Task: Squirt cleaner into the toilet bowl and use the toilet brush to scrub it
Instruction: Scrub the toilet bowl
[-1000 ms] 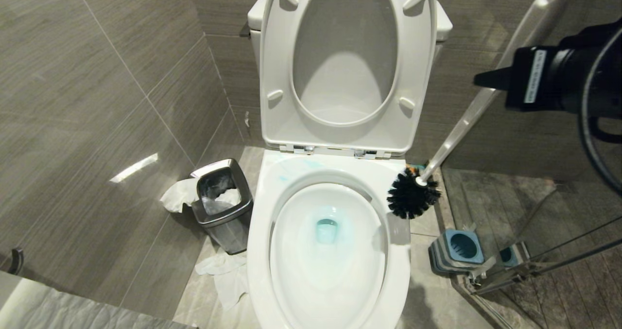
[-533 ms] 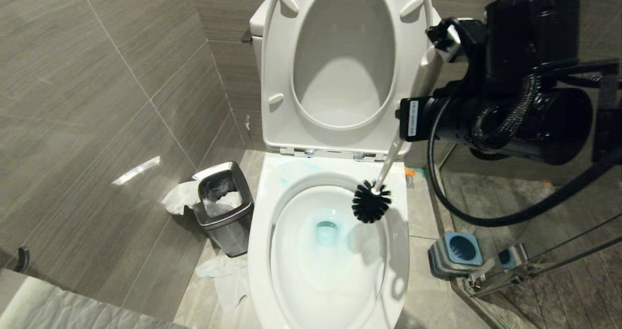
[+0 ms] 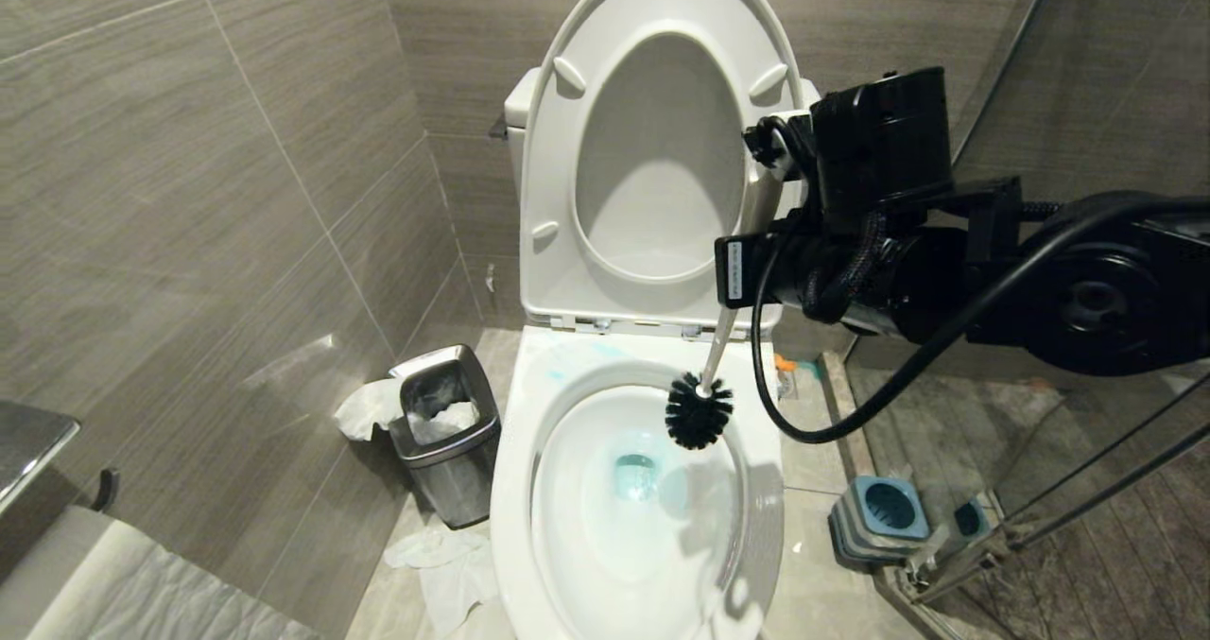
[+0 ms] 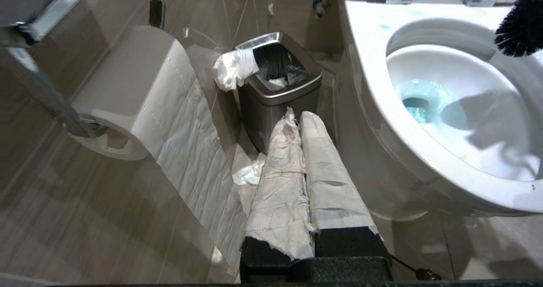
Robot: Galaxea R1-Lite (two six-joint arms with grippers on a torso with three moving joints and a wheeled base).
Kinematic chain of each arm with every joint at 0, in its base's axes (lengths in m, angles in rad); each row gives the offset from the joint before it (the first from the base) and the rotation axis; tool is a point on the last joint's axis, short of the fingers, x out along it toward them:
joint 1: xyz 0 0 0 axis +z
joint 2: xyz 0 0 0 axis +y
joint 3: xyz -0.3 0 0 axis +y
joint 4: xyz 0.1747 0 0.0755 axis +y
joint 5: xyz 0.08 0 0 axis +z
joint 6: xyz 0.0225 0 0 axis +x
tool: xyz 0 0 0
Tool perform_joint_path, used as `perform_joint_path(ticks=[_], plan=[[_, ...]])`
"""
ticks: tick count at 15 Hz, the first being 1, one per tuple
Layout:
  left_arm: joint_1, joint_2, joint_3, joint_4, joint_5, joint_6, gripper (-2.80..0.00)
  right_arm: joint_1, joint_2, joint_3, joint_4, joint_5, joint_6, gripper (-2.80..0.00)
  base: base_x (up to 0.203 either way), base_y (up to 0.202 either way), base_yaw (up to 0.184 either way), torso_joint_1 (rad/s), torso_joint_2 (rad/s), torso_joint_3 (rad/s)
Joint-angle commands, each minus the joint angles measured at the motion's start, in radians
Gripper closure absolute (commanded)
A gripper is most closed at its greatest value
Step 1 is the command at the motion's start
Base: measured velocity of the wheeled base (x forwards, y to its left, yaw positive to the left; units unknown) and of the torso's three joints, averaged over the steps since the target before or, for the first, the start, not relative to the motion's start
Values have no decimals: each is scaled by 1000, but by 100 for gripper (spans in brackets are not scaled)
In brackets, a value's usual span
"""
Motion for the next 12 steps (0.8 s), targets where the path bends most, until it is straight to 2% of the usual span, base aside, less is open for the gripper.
perform_joint_path(ticks=[1,5,12], plan=[[0,0,2,0,0,0,0,0,46,-18,-1,-2,1,0,0,0,0,-1,1,201],[0,0,2,-1,0,-1,0,-1,131,-65,-1,-1,18,0,0,0,0,-2,1,96],[0,0,2,0,0,-3,0,-4,359,-175,-2,2,94,0,0,0,0,0,0,0]])
